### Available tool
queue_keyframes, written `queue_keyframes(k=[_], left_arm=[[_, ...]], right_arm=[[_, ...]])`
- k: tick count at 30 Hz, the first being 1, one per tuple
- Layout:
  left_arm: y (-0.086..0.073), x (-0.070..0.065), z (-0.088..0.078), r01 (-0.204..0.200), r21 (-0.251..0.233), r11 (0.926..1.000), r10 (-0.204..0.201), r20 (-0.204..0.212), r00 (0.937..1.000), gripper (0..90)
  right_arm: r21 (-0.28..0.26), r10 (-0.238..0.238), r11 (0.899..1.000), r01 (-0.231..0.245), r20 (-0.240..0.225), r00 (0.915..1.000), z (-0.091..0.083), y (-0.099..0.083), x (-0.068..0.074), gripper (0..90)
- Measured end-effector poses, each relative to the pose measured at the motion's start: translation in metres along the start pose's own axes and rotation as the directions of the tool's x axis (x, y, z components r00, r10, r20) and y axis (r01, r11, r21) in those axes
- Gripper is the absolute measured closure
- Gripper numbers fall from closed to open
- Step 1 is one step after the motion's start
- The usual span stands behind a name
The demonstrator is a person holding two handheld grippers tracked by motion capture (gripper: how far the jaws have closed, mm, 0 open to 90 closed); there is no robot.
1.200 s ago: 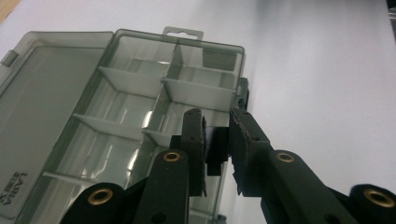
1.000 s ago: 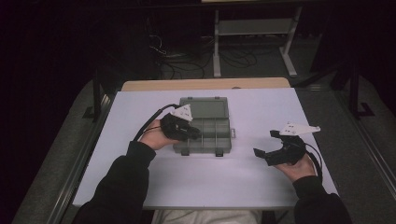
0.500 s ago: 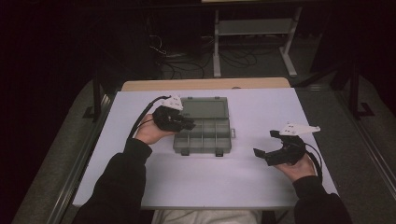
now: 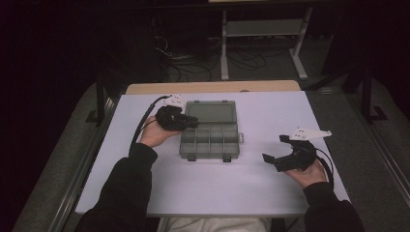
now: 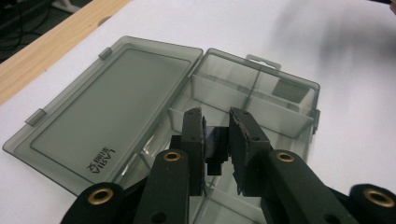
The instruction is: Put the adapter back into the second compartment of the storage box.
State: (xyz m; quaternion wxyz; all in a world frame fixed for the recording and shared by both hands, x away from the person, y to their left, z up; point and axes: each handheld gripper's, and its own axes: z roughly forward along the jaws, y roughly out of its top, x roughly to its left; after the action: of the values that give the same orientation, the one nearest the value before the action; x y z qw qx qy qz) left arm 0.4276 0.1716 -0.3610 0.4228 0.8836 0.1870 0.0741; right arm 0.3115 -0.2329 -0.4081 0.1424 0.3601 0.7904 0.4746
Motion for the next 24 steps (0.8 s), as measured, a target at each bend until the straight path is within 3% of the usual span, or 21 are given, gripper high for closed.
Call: queue_keyframes(k=[24], left_arm=[[-0.008, 0.017, 0.027, 0.061, -0.013, 0.998, -0.062, -0.017, 0.9979, 76.3]], right_arm=[[0.0, -0.003, 1.0, 0.003, -0.004, 1.0, 0.0, 0.0, 0.0, 0.0]])
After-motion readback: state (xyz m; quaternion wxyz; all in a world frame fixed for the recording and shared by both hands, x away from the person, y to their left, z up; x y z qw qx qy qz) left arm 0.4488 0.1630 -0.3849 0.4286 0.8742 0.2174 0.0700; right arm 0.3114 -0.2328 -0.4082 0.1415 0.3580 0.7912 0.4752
